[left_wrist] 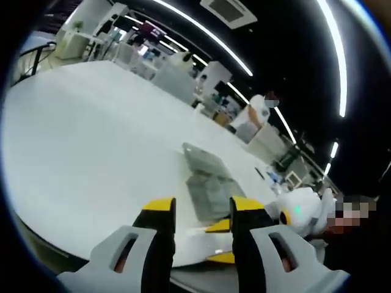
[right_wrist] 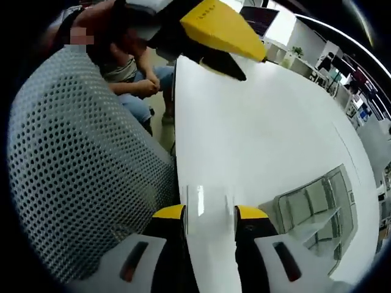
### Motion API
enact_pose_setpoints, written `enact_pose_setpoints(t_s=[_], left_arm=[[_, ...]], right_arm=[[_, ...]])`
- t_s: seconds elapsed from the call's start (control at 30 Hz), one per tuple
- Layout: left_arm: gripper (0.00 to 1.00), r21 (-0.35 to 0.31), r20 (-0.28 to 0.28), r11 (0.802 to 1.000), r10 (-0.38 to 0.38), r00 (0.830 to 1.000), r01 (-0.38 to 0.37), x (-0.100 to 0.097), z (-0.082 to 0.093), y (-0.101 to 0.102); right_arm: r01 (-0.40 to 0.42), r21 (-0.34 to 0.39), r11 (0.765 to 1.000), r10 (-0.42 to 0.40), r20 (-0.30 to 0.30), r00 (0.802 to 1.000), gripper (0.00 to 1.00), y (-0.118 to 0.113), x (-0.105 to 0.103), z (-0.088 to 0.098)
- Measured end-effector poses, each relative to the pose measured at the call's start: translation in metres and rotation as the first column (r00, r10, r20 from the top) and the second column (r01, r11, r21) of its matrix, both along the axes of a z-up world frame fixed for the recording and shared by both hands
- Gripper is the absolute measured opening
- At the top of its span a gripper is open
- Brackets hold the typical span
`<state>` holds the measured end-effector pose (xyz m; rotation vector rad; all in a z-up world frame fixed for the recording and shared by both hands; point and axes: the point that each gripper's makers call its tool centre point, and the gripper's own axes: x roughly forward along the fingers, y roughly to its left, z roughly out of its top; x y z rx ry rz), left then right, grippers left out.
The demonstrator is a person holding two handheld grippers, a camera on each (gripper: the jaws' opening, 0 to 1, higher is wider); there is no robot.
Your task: Insert the divider into the dual guide fixture by aligning both edges with the guide slots and pushing it downward to the bottom, including one-sided entry, uneven engagement, binding, and posture correction.
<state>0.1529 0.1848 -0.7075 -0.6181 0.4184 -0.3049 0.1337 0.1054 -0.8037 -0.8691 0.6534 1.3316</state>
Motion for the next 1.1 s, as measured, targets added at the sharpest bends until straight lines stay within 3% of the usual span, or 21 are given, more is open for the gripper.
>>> enact_pose_setpoints(t_s=[0.87,1.1], left_arm=[[0.3,-0.009,-0.014,0.998,-0.063,0.998,0.063,0.0,0.0,-0.022],[0.22,-0.035,-0.011,0.995,-0.092,0.996,0.092,-0.003,0.001,-0.032]], right_arm=[[0.11,0.195,0.975,-0.12,0.04,0.992,0.27,0.02,0.028,0.064],[0.136,0.237,0.962,-0.153,0.055,0.987,0.27,0.024,0.034,0.079]])
